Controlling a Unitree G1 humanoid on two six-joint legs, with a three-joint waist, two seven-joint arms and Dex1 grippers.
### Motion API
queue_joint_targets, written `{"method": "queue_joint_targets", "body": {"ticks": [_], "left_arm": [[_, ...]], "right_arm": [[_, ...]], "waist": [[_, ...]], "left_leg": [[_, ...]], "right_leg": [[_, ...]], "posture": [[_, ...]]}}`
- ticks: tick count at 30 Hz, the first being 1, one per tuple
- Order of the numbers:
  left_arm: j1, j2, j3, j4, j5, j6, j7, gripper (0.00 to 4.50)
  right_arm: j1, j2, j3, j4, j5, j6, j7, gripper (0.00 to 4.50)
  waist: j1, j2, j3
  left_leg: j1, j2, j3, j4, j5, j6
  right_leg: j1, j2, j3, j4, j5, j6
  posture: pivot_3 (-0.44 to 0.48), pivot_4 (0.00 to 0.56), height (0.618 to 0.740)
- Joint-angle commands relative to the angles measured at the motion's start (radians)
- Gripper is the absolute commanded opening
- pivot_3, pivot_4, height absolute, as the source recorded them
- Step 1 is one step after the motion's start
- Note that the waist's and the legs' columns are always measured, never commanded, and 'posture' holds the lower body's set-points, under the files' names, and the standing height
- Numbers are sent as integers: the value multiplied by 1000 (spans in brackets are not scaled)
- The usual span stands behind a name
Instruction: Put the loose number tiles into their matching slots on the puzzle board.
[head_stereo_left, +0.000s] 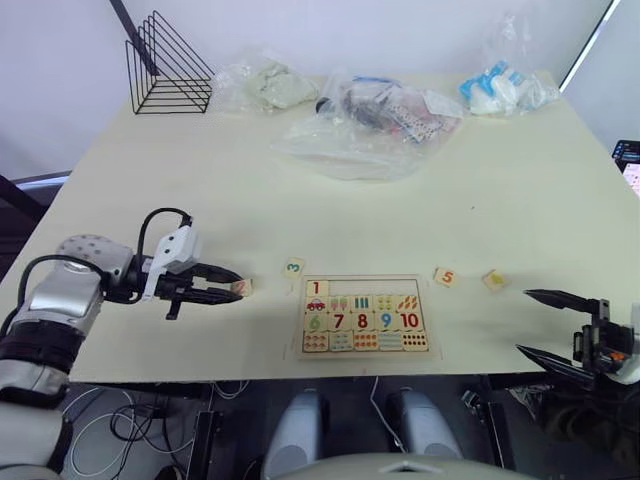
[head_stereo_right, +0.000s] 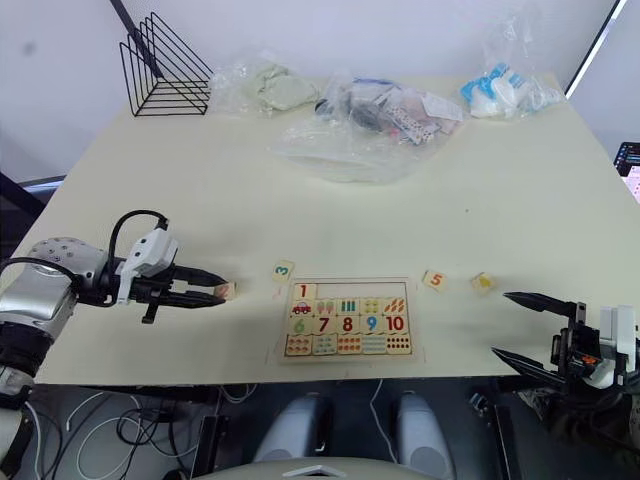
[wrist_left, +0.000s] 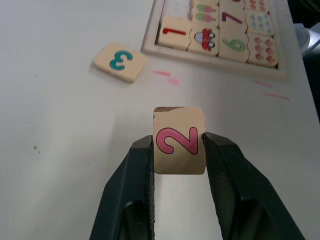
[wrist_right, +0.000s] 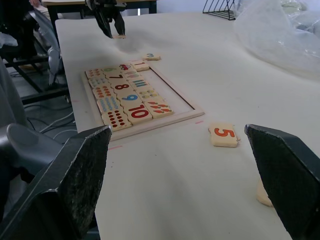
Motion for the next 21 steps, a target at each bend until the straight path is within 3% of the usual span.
{"method": "queue_joint_targets", "body": {"ticks": [1,10,21], "left_arm": [[20,27,71,-143,10,102,56,949],[-32,12,63,-388,70,289,117,949],[-243,-80,-61,-537,130,564,154,949]], "right_arm": [[17,2,-11,-45,24,7,1,4500],[59,29,-15,-110,28,14,-39,4500],[97,65,-5,-188,23,18,-112,4500]], "waist": [[0,0,0],[0,0,0],[-1,-1,1]], "left_leg": [[0,0,0,0,0,0],[0,-1,2,0,0,0],[0,-2,2,0,0,0]], "right_leg": [[0,0,0,0,0,0],[0,0,0,0,0,0],[0,1,0,0,0,0]], "posture": [[0,150,740],[0,150,740],[0,150,740]]}}
